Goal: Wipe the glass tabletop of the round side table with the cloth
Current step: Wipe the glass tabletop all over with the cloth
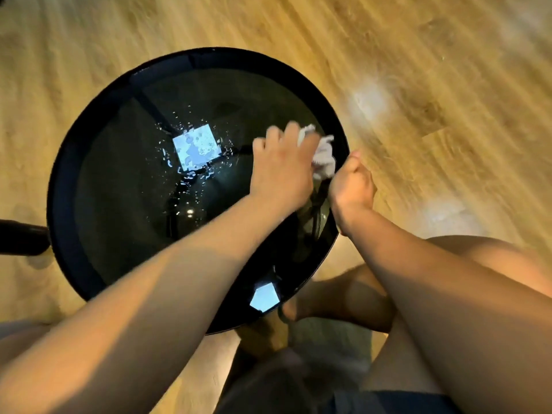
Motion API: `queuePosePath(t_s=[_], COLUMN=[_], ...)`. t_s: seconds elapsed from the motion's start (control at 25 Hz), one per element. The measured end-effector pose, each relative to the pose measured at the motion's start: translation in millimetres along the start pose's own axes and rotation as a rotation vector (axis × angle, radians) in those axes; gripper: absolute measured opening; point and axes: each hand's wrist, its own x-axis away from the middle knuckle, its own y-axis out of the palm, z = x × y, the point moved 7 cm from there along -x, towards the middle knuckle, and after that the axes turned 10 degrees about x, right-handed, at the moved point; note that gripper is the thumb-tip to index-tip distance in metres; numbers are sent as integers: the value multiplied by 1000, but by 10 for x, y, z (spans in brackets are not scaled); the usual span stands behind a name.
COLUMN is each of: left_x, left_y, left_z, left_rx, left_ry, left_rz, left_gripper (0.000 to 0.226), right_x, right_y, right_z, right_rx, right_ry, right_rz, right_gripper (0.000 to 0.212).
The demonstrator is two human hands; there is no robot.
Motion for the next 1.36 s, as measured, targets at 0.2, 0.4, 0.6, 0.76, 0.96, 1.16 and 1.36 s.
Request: queuePosePath(t_s=[0.2,0.4,0.6,0.76,0.96,1.16,1.36], left_x=[-871,-348,900,1678,1398,682,465], left_y=[39,-4,-79,-141,-132,-43,-25], left_z=[38,20,80,162,141,199,119], left_rx=[11,46,176,261,169,79,3], left_ry=[-74,27,172,230,263,191,282], left_rz=[-19,6,-6,-100,-89,-28,-31], left_gripper=[51,54,50,51,46,47,48], right_x=[-46,-18,20,34,11,-46,-10], right_y=[66,41,55,64,75,74,110], right_z=[45,37,52,56,73,87,149], right_rx=[6,-47,-105,-126,-126,-138,-229], right_ry=[-24,5,21,30,16,34,132], right_rz=[22,3,-39,-65,-52,-26,-72], right_gripper=[59,56,56,56,55,53,55])
